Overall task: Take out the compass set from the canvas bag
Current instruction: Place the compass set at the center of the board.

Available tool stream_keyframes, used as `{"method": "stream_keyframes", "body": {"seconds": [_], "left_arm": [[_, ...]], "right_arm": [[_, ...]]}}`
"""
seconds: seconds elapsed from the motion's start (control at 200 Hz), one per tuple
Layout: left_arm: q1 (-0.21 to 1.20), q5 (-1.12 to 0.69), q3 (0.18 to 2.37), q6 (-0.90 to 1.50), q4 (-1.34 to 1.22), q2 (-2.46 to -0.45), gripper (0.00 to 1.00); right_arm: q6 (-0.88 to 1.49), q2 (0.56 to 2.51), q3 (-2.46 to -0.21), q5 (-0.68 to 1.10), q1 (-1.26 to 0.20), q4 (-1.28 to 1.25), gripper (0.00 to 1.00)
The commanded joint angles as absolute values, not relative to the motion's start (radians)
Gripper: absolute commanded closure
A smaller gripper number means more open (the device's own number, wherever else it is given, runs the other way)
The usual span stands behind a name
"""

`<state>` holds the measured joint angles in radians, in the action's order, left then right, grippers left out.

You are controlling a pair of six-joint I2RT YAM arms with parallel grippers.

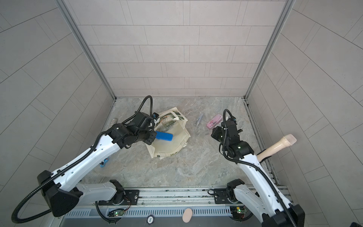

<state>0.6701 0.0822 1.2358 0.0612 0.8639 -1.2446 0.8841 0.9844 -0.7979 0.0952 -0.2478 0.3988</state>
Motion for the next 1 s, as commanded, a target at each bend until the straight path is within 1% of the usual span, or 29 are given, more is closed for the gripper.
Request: {"method": "stream_keyframes", "body": {"seconds": [0.0,0.085,0.21,0.28,0.39,0.51,0.631,0.716,0.886,0.996], "left_arm": [[0.674,0.077,1.25,0.078,0.812,-1.19,1.0],[0.674,0.077,1.241,0.078,0.808,-1.175,1.0],[0.675,0.064,1.237,0.072,0.811,-1.172,1.0],[0.674,0.058,1.234,0.072,0.81,-1.175,1.0],[0.674,0.06,1.236,0.071,0.806,-1.177,1.0],[0.673,0.07,1.236,0.058,0.809,-1.178,1.0],[0.673,0.074,1.235,0.05,0.818,-1.178,1.0],[0.673,0.072,1.228,0.051,0.818,-1.174,1.0],[0.673,0.08,1.217,0.049,0.823,-1.162,1.0],[0.673,0.076,1.211,0.049,0.823,-1.158,1.0]], "right_arm": [[0.907,1.081,-0.871,0.158,-0.244,0.301,0.77],[0.911,1.158,-0.899,0.157,-0.243,0.296,0.79],[0.905,1.208,-0.914,0.124,-0.234,0.268,0.78],[0.885,1.249,-0.935,0.134,-0.211,0.253,0.78],[0.826,1.345,-0.998,0.194,-0.163,0.268,0.78],[0.765,1.44,-1.084,0.262,-0.105,0.341,0.77],[0.757,1.518,-1.109,0.341,-0.051,0.289,0.77],[0.725,1.589,-1.173,0.376,-0.039,0.318,0.76],[0.625,1.764,-1.328,0.475,-0.031,0.464,0.75],[0.634,1.831,-1.356,0.494,-0.029,0.452,0.74]]}}
